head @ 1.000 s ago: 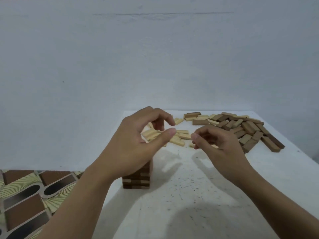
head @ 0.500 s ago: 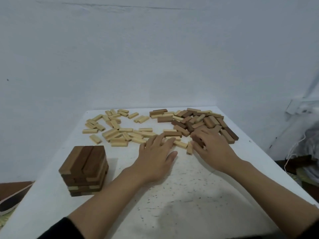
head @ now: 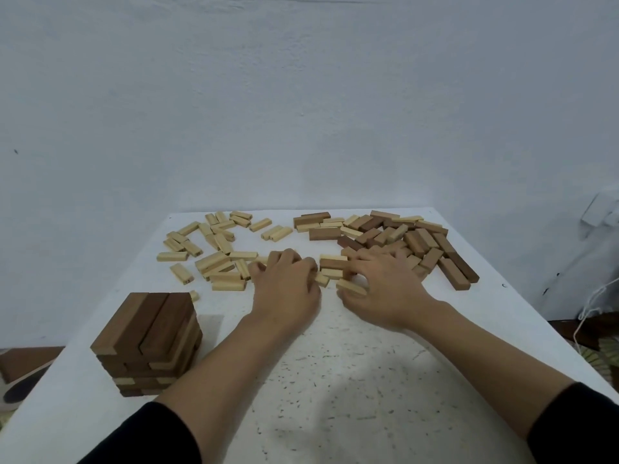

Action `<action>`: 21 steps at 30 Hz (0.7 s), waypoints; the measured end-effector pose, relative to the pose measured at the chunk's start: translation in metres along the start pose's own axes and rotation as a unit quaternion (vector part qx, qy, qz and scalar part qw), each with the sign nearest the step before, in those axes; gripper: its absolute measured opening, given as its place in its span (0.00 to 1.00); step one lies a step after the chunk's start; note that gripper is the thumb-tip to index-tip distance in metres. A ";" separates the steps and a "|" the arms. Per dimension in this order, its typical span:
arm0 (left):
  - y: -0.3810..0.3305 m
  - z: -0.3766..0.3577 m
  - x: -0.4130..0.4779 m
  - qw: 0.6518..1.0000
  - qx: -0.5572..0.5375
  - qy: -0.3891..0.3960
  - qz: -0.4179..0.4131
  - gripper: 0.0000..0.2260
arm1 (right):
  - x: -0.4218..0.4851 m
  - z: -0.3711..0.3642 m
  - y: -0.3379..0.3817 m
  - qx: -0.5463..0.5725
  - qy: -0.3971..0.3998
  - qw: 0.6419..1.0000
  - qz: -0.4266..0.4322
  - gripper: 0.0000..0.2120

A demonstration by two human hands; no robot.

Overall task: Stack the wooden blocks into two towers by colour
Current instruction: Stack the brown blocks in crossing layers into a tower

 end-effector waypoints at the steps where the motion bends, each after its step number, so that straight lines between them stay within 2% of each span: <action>1: 0.000 0.002 0.003 1.000 0.020 -0.002 0.006 0.12 | 0.000 -0.001 0.001 0.001 -0.006 1.000 0.001 0.12; 3: -0.003 0.004 0.007 0.999 0.046 -0.002 -0.007 0.13 | -0.001 -0.003 0.001 0.015 -0.018 1.000 -0.001 0.11; 5: -0.011 0.003 0.010 0.998 0.021 0.000 -0.054 0.16 | -0.002 -0.004 -0.001 0.036 -0.022 0.999 -0.008 0.09; 8: -0.021 -0.005 0.007 0.994 -0.023 0.015 -0.102 0.15 | -0.003 -0.004 -0.002 0.041 -0.032 0.999 0.000 0.08; 10: -0.018 -0.012 0.005 0.995 -0.046 0.006 -0.094 0.14 | -0.005 -0.005 -0.003 0.047 -0.030 0.998 0.003 0.09; 14: -0.008 -0.010 0.007 0.994 -0.076 -0.027 -0.067 0.10 | -0.005 -0.008 -0.010 0.091 -0.040 0.995 -0.015 0.06; 19: -0.001 -0.007 0.006 0.997 -0.071 -0.040 -0.013 0.09 | 0.000 -0.007 -0.022 0.146 -0.116 0.982 -0.044 0.01; 21: 0.002 -0.004 0.008 0.998 -0.048 -0.049 0.006 0.09 | 0.002 -0.006 -0.022 0.146 -0.148 0.977 -0.047 0.03</action>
Point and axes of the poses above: each hand's wrist, its own x-axis towards the middle knuckle, its own z-axis out of the back of the hand, y = z × x, the point moved 3 cm from there along x, towards the middle knuckle, and after that the axes turned 3 degrees about z, right-handed, at the moved point
